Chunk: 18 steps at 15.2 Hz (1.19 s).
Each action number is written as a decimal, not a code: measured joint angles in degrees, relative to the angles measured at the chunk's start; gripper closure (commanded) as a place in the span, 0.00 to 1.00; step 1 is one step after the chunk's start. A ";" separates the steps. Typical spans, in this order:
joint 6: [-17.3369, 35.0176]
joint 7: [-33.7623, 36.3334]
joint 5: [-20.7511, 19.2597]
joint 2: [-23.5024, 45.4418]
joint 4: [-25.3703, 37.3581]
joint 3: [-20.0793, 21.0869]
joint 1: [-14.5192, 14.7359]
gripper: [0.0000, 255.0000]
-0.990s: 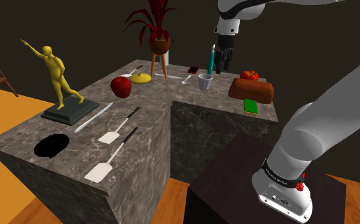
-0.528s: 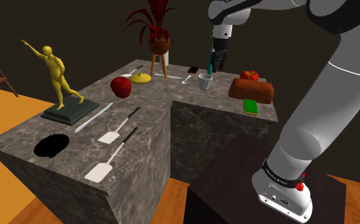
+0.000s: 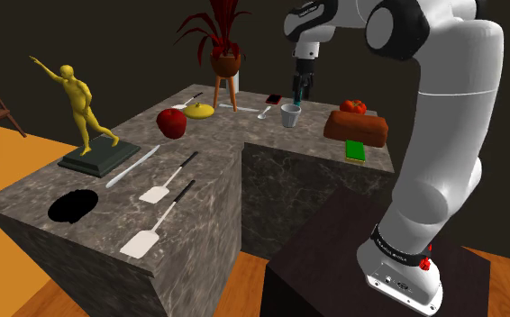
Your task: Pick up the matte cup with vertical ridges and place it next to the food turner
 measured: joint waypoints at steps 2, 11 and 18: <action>-1.09 -1.46 1.75 5.33 5.67 0.18 -1.67 0.00; -14.02 -4.24 7.69 32.01 43.55 2.78 -12.55 0.00; -7.75 -5.11 7.67 30.60 35.52 2.61 -11.08 0.00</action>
